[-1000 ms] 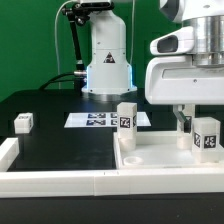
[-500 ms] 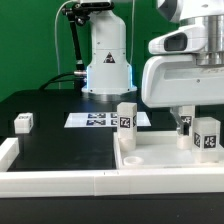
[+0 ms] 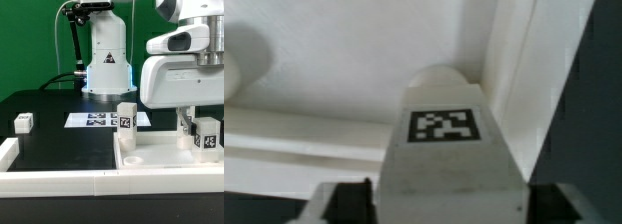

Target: Assemble square table

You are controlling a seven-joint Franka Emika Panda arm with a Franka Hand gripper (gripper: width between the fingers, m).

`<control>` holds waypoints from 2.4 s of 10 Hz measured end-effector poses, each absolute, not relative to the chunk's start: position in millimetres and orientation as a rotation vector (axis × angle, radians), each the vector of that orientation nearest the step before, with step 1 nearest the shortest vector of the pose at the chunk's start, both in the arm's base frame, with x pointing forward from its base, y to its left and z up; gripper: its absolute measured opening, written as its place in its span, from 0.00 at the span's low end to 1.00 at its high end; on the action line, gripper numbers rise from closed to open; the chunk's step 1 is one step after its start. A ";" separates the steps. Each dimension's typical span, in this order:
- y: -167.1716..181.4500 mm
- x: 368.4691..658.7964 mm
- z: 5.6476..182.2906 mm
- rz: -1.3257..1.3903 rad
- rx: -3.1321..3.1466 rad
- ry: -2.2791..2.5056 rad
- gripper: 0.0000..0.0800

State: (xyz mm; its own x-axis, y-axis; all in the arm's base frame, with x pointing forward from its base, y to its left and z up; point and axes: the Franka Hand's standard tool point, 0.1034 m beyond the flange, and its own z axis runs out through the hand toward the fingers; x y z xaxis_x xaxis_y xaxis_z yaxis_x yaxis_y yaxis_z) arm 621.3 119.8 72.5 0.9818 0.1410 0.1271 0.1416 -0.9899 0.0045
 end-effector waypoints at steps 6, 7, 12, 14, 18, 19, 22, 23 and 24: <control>117.3 621.5 72.2 -0.191 -3.099 0.199 0.36; 114.9 621.7 72.1 -0.188 -3.086 0.322 0.36; 94.1 620.8 71.8 -0.194 -2.987 0.903 0.38; 95.3 620.6 71.6 -0.195 -2.981 0.917 0.63; 103.1 620.9 78.1 -0.206 -3.025 0.753 0.80; 102.8 619.3 80.6 -0.208 -3.036 0.705 0.81; 101.9 617.9 80.2 -0.204 -3.043 0.678 0.81; 101.9 617.9 80.1 -0.204 -3.043 0.678 0.81; 101.9 617.8 80.0 -0.204 -3.043 0.677 0.81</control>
Offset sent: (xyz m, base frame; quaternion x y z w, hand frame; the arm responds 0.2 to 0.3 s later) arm 0.0000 0.0000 0.0000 0.0000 0.0000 0.0000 1.0000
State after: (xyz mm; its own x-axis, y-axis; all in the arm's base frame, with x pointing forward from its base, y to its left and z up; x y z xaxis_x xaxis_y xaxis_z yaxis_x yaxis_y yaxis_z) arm 617.8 101.9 80.0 0.8975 -0.4235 0.1232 -0.4212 -0.9058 -0.0450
